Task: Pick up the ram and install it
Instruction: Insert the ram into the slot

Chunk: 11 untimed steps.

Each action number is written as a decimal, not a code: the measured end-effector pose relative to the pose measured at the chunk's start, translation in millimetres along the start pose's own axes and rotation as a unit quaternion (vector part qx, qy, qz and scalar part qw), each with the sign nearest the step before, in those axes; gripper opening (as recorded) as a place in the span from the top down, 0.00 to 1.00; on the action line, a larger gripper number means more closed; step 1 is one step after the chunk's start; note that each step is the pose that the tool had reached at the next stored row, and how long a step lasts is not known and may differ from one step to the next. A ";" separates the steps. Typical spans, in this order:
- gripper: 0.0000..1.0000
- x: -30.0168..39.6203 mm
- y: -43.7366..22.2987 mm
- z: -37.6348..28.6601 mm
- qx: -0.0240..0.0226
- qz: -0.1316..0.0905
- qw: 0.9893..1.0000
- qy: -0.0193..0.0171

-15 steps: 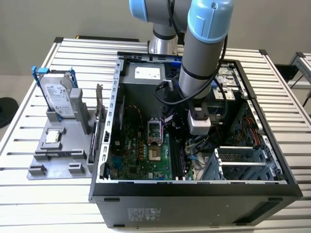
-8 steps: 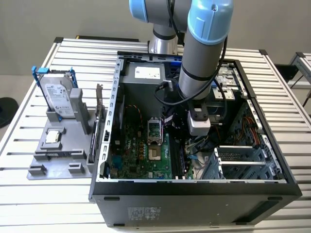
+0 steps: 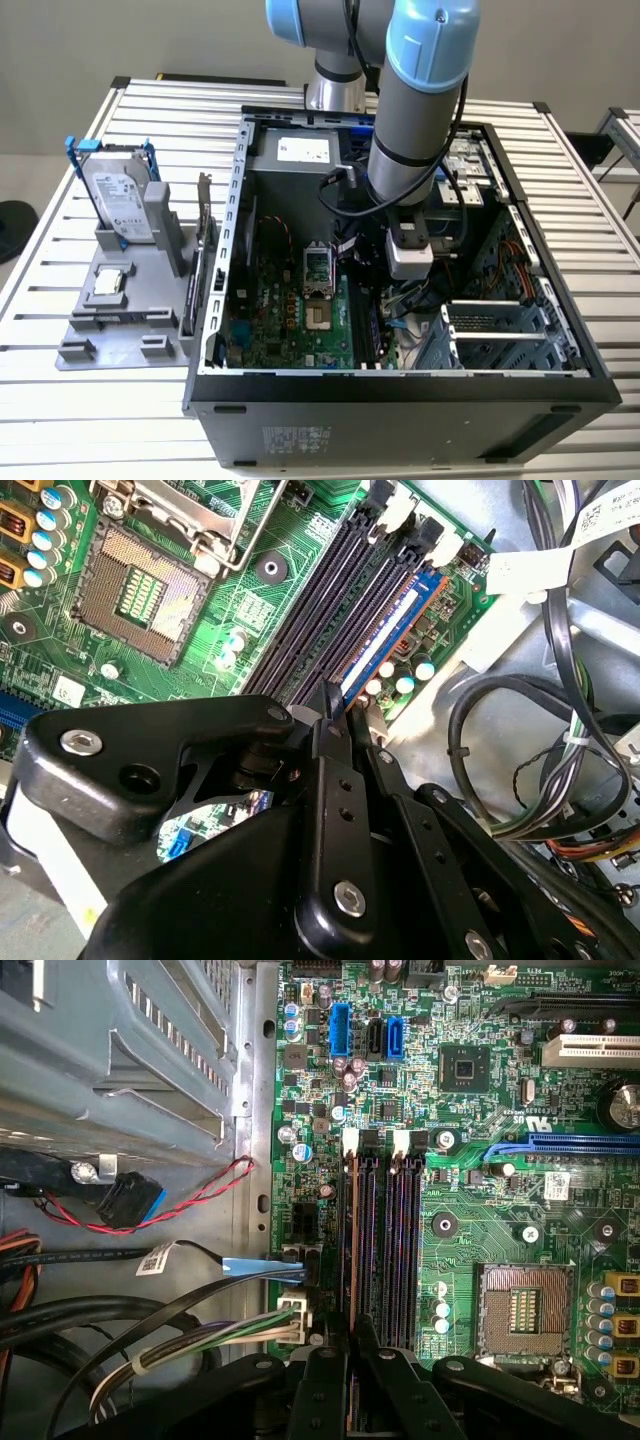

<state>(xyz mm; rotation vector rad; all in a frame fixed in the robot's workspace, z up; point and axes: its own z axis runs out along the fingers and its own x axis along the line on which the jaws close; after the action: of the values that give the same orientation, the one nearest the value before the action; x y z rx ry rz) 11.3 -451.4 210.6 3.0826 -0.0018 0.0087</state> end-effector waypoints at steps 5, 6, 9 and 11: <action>1.00 0.0 0.0 0.0 0.000 0.000 1.000 0.000; 1.00 0.0 0.0 0.0 0.000 0.000 1.000 0.000; 0.00 0.0 -0.2 0.2 0.000 0.000 1.000 0.000; 0.00 0.0 0.0 0.1 0.000 0.000 1.000 0.000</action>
<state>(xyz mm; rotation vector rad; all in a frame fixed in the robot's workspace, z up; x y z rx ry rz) 11.3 -451.4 210.6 3.0831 -0.0018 0.0087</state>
